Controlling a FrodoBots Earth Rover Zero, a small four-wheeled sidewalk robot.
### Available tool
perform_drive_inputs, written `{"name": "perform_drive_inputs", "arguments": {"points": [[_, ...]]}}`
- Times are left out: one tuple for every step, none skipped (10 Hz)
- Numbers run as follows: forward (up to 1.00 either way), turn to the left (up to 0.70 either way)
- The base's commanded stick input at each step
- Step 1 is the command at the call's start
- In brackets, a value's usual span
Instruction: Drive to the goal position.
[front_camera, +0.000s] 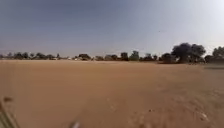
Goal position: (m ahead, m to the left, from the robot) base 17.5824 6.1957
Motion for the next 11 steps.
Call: {"name": "perform_drive_inputs", "arguments": {"points": [[0.70, 0.00], [0.70, 0.00], [0.70, 0.00], [0.70, 0.00], [0.70, 0.00], [0.70, 0.00], [0.70, 0.00], [0.70, 0.00], [0.70, 0.00], [0.70, 0.00], [0.70, 0.00]]}}
